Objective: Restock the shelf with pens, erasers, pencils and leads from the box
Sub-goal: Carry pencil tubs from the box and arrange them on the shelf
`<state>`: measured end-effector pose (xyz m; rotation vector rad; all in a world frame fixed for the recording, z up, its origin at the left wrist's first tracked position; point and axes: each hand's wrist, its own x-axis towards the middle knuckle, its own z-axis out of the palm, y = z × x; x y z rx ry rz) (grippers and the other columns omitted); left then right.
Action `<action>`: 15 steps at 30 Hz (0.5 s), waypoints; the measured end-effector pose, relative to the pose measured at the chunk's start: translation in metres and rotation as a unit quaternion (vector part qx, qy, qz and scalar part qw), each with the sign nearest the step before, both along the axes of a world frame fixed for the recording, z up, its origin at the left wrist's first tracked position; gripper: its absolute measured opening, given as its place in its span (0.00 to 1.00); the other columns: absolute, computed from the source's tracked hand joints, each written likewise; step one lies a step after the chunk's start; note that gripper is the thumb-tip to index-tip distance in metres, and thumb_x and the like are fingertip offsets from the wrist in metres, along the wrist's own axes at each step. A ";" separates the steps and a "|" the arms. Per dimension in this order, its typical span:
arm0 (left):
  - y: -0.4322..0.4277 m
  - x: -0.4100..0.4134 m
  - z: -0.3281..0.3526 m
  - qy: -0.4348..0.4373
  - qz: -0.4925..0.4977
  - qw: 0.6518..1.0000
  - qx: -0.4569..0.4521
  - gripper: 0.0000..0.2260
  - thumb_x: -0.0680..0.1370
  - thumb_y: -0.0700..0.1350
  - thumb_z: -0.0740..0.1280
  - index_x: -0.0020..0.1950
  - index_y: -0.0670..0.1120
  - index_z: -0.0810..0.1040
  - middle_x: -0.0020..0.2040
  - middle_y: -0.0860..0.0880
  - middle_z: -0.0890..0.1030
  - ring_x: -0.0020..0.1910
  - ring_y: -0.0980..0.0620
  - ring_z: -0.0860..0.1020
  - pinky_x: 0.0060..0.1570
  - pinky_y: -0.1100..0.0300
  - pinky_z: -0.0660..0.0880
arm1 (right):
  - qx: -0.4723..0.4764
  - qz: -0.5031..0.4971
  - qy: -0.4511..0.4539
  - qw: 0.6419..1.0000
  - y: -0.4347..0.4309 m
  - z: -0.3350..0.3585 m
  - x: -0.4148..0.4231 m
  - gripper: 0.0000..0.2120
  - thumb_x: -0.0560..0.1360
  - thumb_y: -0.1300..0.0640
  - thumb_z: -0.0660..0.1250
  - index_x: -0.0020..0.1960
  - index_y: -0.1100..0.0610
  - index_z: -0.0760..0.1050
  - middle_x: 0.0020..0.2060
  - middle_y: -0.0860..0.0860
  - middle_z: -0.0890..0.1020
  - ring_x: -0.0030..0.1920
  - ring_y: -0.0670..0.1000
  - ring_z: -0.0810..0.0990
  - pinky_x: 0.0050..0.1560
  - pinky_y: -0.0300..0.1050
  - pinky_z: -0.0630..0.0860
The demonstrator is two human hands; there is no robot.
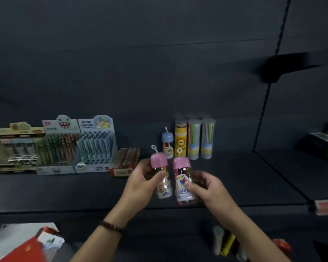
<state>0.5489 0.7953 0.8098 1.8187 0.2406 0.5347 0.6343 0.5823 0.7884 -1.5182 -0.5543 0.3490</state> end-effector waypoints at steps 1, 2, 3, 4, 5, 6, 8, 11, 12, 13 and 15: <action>0.019 0.015 0.000 0.008 0.012 0.999 0.033 0.15 0.79 0.44 0.76 0.64 0.51 0.79 0.53 0.50 0.87 0.53 0.54 0.85 0.53 0.57 0.81 | -0.022 -0.011 -0.020 1.000 0.012 -0.001 0.010 0.12 0.79 0.54 0.76 0.62 0.52 0.82 0.53 0.51 0.89 0.55 0.53 0.87 0.55 0.49 0.83; 0.037 0.030 0.001 0.017 0.021 0.997 0.067 0.15 0.79 0.44 0.77 0.63 0.50 0.78 0.53 0.51 0.86 0.52 0.54 0.85 0.52 0.56 0.80 | -0.043 -0.023 -0.037 0.998 0.024 -0.004 0.019 0.12 0.78 0.52 0.77 0.61 0.51 0.82 0.52 0.49 0.89 0.55 0.50 0.87 0.57 0.50 0.83; 0.055 0.045 0.001 0.029 0.036 0.994 0.103 0.16 0.79 0.44 0.76 0.63 0.50 0.77 0.53 0.52 0.85 0.52 0.54 0.84 0.52 0.57 0.79 | -0.059 -0.035 -0.048 0.996 0.036 -0.007 0.028 0.12 0.78 0.52 0.77 0.60 0.49 0.81 0.52 0.46 0.88 0.54 0.47 0.87 0.59 0.50 0.82; 0.071 0.059 0.002 0.038 0.051 0.989 0.136 0.16 0.79 0.45 0.76 0.63 0.50 0.76 0.53 0.53 0.84 0.52 0.55 0.84 0.52 0.57 0.79 | -0.073 -0.047 -0.058 0.995 0.048 -0.011 0.036 0.13 0.77 0.52 0.78 0.60 0.47 0.80 0.52 0.44 0.88 0.54 0.44 0.86 0.60 0.50 0.82; 0.085 0.072 0.003 0.042 0.060 0.984 0.161 0.16 0.78 0.45 0.76 0.63 0.51 0.75 0.53 0.54 0.84 0.53 0.56 0.83 0.52 0.57 0.79 | -0.086 -0.060 -0.066 0.992 0.060 -0.015 0.041 0.14 0.76 0.52 0.78 0.60 0.45 0.80 0.52 0.42 0.87 0.54 0.41 0.85 0.60 0.49 0.82; 0.098 0.083 0.004 0.044 0.062 0.982 0.174 0.16 0.79 0.45 0.76 0.62 0.52 0.74 0.53 0.55 0.84 0.52 0.57 0.83 0.52 0.59 0.79 | -0.102 -0.072 -0.075 0.989 0.071 -0.019 0.046 0.15 0.76 0.52 0.78 0.60 0.44 0.79 0.52 0.41 0.87 0.53 0.39 0.84 0.59 0.47 0.81; 0.117 0.103 0.007 0.050 0.053 0.981 0.178 0.16 0.79 0.45 0.76 0.61 0.54 0.73 0.52 0.57 0.83 0.50 0.61 0.82 0.47 0.66 0.76 | -0.123 -0.099 -0.093 0.983 0.090 -0.024 0.051 0.13 0.77 0.52 0.77 0.58 0.43 0.78 0.50 0.41 0.86 0.51 0.36 0.83 0.54 0.41 0.79; 0.140 0.133 0.001 0.065 0.032 0.981 0.182 0.17 0.77 0.47 0.77 0.60 0.54 0.74 0.52 0.55 0.84 0.51 0.59 0.83 0.47 0.65 0.78 | -0.155 -0.125 -0.124 0.972 0.113 -0.027 0.052 0.12 0.79 0.52 0.75 0.59 0.44 0.77 0.49 0.40 0.84 0.50 0.33 0.81 0.46 0.27 0.74; 0.146 0.142 -0.001 0.070 0.022 0.980 0.183 0.17 0.77 0.47 0.78 0.60 0.54 0.74 0.53 0.55 0.84 0.51 0.57 0.83 0.50 0.61 0.80 | -0.165 -0.132 -0.139 0.968 0.119 -0.028 0.052 0.12 0.79 0.53 0.75 0.60 0.45 0.76 0.50 0.39 0.84 0.51 0.34 0.81 0.46 0.25 0.73; 0.150 0.150 -0.004 0.073 0.014 0.980 0.182 0.18 0.76 0.47 0.78 0.60 0.53 0.74 0.53 0.55 0.84 0.52 0.56 0.84 0.52 0.59 0.81 | -0.173 -0.137 -0.154 0.963 0.124 -0.028 0.053 0.14 0.79 0.53 0.74 0.62 0.45 0.75 0.51 0.37 0.83 0.52 0.34 0.80 0.47 0.24 0.73; 0.154 0.164 -0.010 0.076 -0.005 0.979 0.187 0.18 0.77 0.46 0.78 0.61 0.53 0.75 0.54 0.55 0.82 0.54 0.55 0.82 0.50 0.64 0.78 | -0.188 -0.139 -0.182 0.955 0.132 -0.030 0.055 0.20 0.79 0.55 0.75 0.66 0.43 0.73 0.54 0.34 0.80 0.55 0.29 0.77 0.51 0.22 0.71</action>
